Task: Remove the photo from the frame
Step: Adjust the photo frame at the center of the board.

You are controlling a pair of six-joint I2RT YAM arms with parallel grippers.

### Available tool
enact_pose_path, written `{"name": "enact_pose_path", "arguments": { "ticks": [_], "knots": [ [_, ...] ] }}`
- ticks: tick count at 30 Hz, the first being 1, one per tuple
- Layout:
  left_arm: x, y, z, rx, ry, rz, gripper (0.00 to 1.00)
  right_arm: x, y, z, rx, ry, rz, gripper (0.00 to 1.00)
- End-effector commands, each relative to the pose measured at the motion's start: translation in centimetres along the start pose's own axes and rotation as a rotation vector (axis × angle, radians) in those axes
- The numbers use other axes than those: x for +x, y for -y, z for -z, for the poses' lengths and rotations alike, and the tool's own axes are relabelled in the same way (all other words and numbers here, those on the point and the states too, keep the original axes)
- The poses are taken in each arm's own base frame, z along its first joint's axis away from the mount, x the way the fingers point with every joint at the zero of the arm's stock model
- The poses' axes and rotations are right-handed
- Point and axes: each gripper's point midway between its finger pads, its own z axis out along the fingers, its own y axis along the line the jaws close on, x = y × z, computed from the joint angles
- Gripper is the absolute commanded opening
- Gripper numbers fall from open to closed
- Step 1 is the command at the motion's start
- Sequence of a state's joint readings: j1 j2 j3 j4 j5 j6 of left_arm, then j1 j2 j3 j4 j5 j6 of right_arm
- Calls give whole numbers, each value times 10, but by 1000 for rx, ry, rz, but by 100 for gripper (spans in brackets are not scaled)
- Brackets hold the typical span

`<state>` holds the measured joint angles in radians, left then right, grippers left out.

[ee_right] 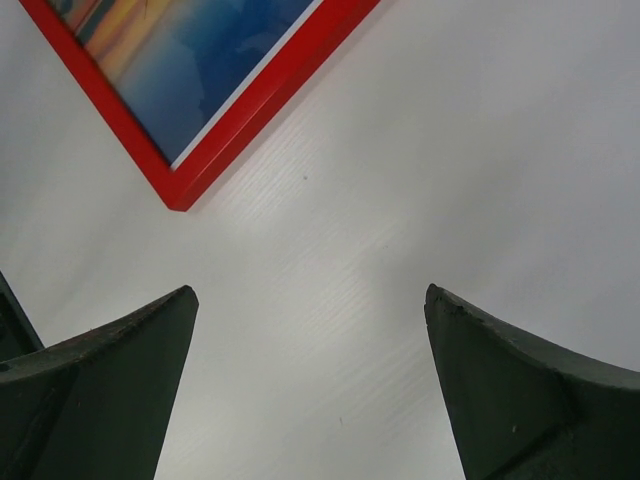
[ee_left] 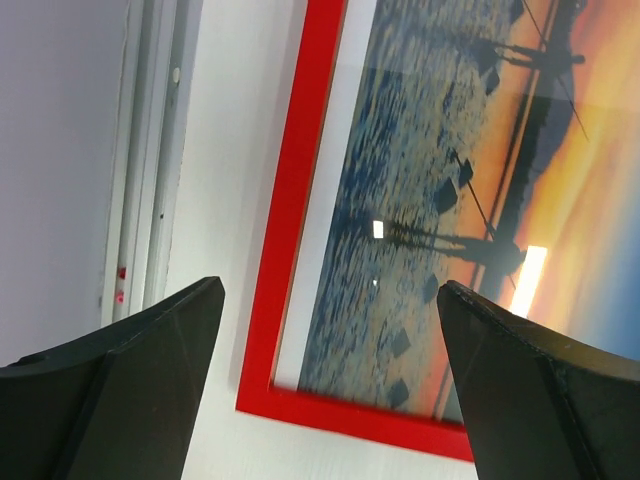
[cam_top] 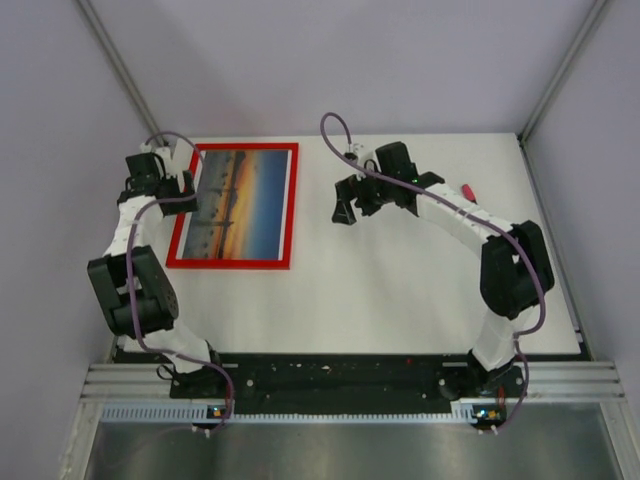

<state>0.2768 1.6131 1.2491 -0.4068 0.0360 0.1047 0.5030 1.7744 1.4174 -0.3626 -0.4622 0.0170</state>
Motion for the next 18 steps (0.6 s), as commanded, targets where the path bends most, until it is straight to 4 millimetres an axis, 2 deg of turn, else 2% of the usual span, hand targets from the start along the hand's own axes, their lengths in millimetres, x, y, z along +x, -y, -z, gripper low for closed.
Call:
{"name": "enact_pose_path", "arguments": {
  "ticks": [1,7,18],
  "knots": [
    [-10,5,-16,80,-33,92,94,-22,-7,-19,-43,49,-10,96],
    [0,-6,-36,83,-134,143,94,-15,-5,-32,-67,40,-35,96],
    [6,-32,-54,37,-194,148,95,-10,-9,-35,-91,31,-49,96]
  ]
}}
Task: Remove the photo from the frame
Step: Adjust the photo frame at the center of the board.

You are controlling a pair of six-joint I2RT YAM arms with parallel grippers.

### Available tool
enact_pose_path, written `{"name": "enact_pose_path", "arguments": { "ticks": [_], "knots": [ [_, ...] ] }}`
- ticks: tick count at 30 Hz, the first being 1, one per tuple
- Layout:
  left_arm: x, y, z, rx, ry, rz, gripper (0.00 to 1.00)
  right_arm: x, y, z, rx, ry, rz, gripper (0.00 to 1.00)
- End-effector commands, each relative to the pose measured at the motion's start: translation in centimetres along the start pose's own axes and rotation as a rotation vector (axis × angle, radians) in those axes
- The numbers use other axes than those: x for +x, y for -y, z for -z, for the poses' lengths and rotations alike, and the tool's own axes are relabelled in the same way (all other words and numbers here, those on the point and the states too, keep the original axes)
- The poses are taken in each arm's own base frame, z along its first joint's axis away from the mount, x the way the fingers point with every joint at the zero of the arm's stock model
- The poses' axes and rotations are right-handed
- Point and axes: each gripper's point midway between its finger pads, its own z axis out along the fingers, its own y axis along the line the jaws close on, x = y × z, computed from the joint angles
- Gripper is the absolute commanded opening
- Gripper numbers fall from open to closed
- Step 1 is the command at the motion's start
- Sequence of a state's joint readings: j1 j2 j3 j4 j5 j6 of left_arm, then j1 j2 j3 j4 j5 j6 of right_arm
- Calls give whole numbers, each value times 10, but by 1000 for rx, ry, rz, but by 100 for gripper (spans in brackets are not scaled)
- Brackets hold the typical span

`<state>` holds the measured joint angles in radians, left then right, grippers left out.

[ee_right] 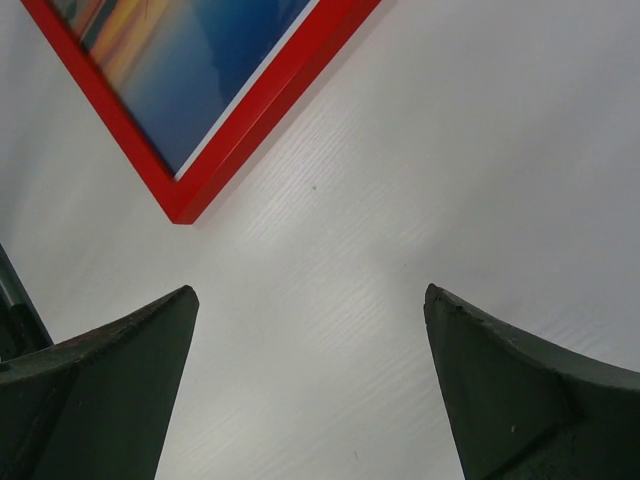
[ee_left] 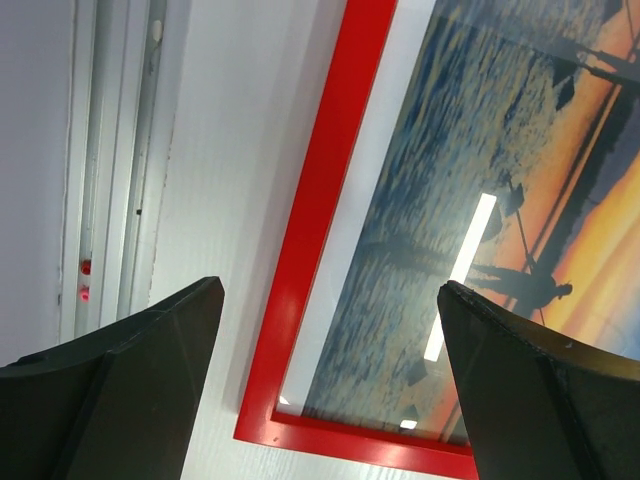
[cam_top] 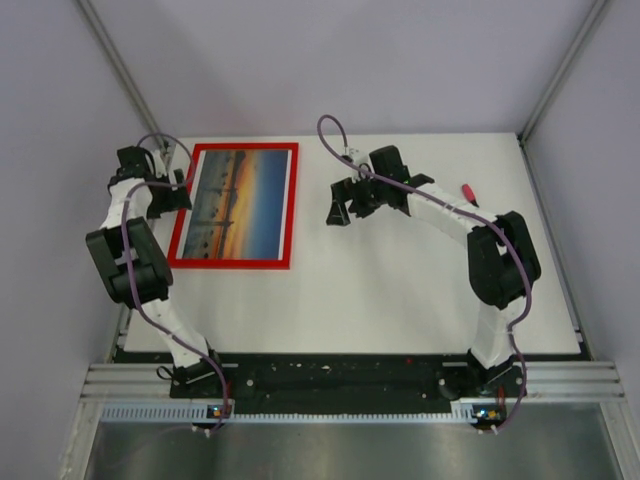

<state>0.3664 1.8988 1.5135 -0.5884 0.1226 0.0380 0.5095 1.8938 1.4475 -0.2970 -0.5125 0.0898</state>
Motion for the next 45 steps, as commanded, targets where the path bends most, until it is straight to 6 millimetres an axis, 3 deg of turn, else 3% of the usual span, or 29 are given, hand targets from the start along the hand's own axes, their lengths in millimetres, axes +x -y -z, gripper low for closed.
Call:
{"name": "enact_pose_path", "arguments": {
  "ticks": [1,25,38,45],
  "knots": [
    [-11,-8,-3,-6,-4,-4,95,-19,-13,1,-38,56,33,96],
    [-10,-11,-29,32,-102,-21,92,-12,-16,7,-39,49,67,96],
    [-2,-21,-45,20,-154,-44,80,-12,-17,7,-44,49,75,96],
    [0,-27,-47,14,-161,-40,62,-12,-17,7,-49,48,77,96]
  ]
}}
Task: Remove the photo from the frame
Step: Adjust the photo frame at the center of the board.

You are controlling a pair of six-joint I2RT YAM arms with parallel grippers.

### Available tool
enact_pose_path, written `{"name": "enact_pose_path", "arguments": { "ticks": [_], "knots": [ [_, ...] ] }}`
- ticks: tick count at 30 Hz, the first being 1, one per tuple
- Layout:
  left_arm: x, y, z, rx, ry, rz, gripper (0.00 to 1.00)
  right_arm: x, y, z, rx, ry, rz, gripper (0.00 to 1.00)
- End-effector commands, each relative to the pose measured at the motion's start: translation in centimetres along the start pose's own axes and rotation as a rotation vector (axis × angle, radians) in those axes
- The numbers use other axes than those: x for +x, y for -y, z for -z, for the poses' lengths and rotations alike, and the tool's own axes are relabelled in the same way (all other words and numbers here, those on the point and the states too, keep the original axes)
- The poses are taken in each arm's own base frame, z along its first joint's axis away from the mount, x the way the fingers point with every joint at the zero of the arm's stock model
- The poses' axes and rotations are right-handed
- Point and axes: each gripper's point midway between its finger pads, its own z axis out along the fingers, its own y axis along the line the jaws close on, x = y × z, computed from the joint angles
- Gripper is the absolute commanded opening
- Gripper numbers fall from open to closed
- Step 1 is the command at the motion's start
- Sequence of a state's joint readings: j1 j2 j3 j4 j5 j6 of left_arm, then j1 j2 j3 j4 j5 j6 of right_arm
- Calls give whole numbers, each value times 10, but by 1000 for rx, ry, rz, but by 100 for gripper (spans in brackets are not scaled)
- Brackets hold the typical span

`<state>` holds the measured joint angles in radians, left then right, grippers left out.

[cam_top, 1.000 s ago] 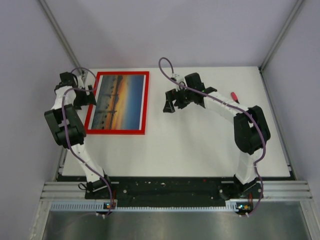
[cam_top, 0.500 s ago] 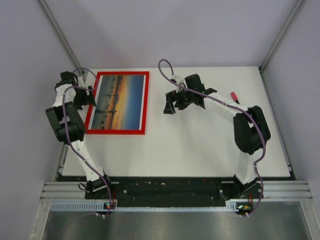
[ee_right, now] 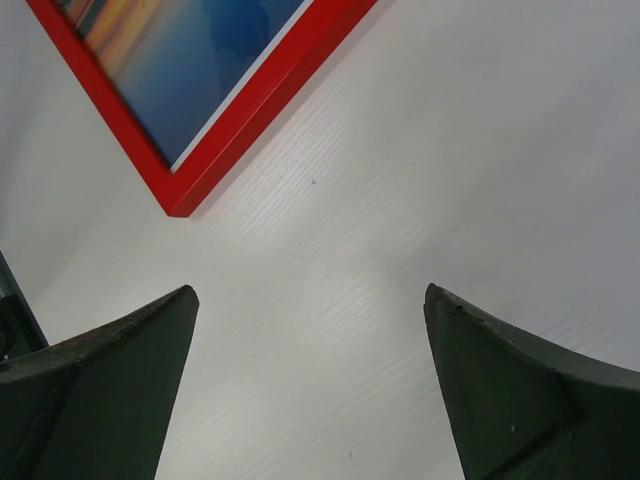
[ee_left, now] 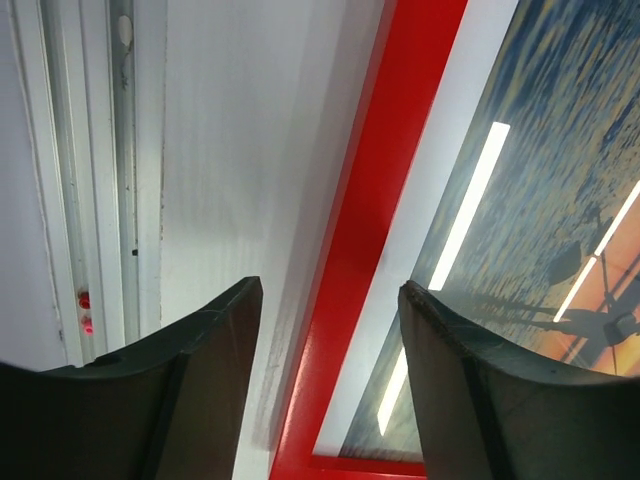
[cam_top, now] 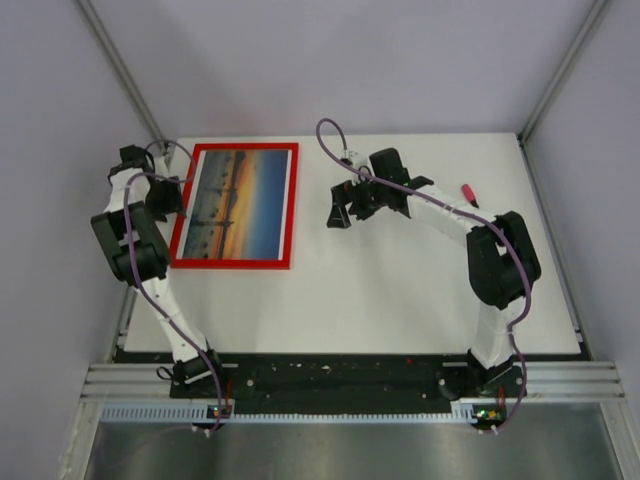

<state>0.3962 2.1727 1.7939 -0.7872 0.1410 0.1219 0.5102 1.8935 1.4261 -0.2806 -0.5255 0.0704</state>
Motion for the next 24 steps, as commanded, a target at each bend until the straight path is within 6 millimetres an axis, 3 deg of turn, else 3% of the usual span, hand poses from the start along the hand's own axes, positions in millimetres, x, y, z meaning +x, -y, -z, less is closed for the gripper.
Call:
{"name": "enact_pose_path", "arguments": {
  "ticks": [1,15,19,24],
  "knots": [
    [-10,-7,2,-3,23,-10,60,-18,-17,10,-35,54,60,96],
    [5,-7,-12,11,-30,-34,60,-20,-19,11,-35,58,64,96],
    [8,-7,-15,15,-39,-36,48,-20,-18,11,-34,58,62,96],
    [12,4,-10,67,-37,-43,26,-20,-17,11,-31,57,61,96]
  ]
}}
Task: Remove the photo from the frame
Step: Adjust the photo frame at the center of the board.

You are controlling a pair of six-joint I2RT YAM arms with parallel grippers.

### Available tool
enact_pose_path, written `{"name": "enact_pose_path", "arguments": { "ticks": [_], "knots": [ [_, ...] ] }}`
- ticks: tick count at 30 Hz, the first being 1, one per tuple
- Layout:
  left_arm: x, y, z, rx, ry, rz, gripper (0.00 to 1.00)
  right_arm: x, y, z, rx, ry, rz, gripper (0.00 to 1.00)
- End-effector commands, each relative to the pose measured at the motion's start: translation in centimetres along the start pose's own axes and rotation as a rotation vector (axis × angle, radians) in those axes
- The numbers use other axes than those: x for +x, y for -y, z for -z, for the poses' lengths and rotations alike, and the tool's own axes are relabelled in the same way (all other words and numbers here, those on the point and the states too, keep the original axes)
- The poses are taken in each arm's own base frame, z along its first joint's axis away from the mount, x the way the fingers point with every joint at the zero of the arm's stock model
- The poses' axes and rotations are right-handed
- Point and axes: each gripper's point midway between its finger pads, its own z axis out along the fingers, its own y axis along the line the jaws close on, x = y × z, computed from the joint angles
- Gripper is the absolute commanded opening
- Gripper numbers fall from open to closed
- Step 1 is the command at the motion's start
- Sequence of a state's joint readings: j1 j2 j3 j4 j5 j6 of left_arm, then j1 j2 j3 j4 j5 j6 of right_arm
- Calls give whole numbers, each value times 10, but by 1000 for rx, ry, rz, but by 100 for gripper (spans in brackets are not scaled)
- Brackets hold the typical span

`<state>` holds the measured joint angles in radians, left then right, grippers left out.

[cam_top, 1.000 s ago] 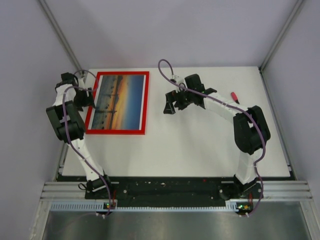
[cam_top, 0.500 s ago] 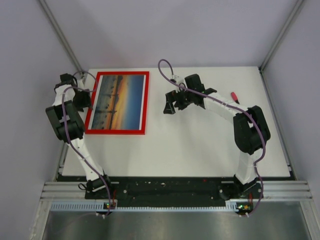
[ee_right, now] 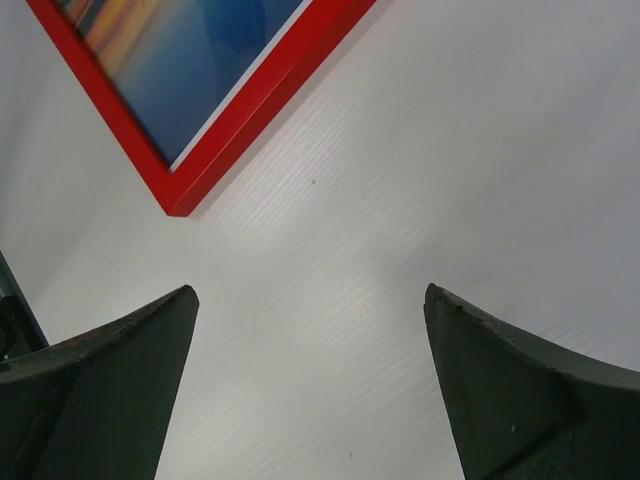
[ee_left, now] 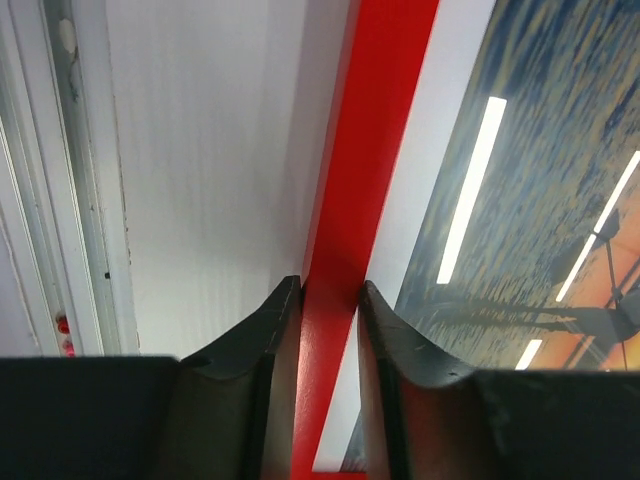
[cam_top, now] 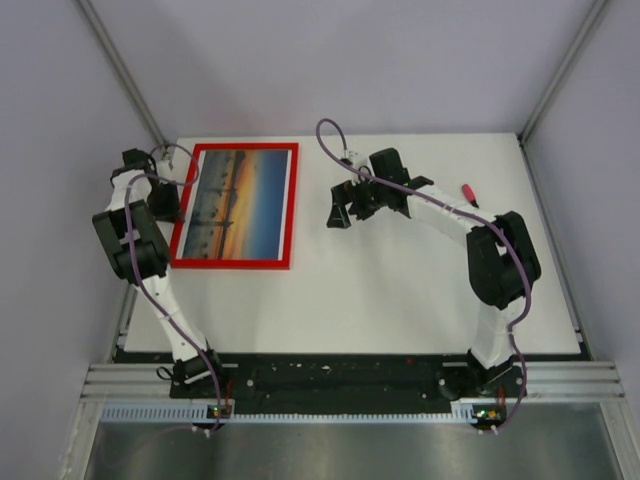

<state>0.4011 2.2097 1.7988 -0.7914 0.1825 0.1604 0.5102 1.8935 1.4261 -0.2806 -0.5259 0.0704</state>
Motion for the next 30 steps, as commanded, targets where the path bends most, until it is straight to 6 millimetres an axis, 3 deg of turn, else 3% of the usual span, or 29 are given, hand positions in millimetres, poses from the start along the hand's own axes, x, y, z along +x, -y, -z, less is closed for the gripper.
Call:
{"name": "enact_pose_path", "arguments": {
  "ticks": [1,3,5,10,17,22,30],
  "knots": [
    [6,5,4,43,-5,-17,21,-21,-18,12,-31,59,63,96],
    [10,14,9,80,-11,-19,20,-20,-17,11,-31,57,60,96],
    [14,22,13,113,-11,-26,11,-19,-18,11,-32,55,59,96],
    [35,44,17,149,-46,-83,8,-17,-17,8,-35,47,44,96],
    [72,91,13,170,-108,-209,0,-4,-10,1,-15,10,-22,96],
    [91,129,12,203,-142,-282,0,8,11,2,55,-4,-87,96],
    [109,184,21,280,-167,-342,0,34,63,29,124,-11,-261,93]
  ]
}}
